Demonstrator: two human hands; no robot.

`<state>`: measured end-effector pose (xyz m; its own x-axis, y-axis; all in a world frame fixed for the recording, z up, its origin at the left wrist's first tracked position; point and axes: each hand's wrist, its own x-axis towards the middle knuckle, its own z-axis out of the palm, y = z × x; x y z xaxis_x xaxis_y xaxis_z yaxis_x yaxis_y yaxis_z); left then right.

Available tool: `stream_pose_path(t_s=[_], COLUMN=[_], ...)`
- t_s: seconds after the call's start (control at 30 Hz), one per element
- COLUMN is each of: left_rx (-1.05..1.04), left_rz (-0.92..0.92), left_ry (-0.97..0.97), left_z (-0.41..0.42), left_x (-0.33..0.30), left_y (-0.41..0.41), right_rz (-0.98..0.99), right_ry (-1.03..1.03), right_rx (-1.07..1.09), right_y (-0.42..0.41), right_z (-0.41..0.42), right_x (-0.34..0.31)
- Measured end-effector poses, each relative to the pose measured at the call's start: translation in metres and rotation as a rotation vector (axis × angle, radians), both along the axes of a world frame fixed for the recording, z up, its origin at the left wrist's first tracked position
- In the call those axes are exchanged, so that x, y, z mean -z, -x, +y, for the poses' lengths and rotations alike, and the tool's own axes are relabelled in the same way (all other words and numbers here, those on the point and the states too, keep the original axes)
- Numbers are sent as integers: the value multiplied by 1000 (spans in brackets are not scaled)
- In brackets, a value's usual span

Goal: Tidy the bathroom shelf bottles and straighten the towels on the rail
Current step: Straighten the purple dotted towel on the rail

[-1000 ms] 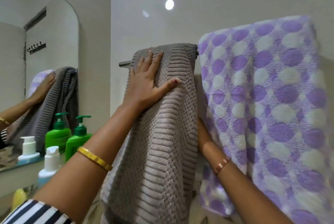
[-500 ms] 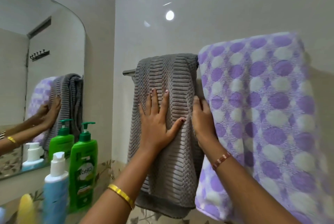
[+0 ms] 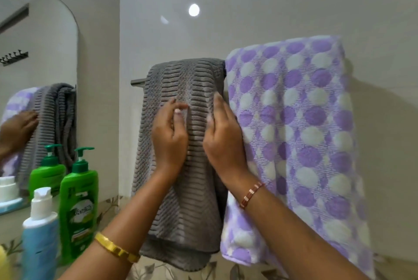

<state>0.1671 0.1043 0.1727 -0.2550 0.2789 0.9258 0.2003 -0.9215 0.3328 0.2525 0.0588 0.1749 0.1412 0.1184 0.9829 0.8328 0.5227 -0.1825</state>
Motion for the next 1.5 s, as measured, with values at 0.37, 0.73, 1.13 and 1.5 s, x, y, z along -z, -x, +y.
stream_pose_path(t_s=[0.37,0.73,1.13,1.5], left_rx=[220,248,524,813], left_rz=[49,-51,112,332], left_ry=[-113,169,483,668], left_z=[-72,-54,-44,-57], left_x=[-63,-62,-85,-140], left_y=[-80,-111,-69,-54], right_rz=[-14,204,354,291], right_ry=[-270,52,49,212], right_rx=[438,286,151,-3], right_y=[-79,-124,-136,-135], right_z=[-72,-90,-102,-102], right_x=[-80,-57,-82,-145])
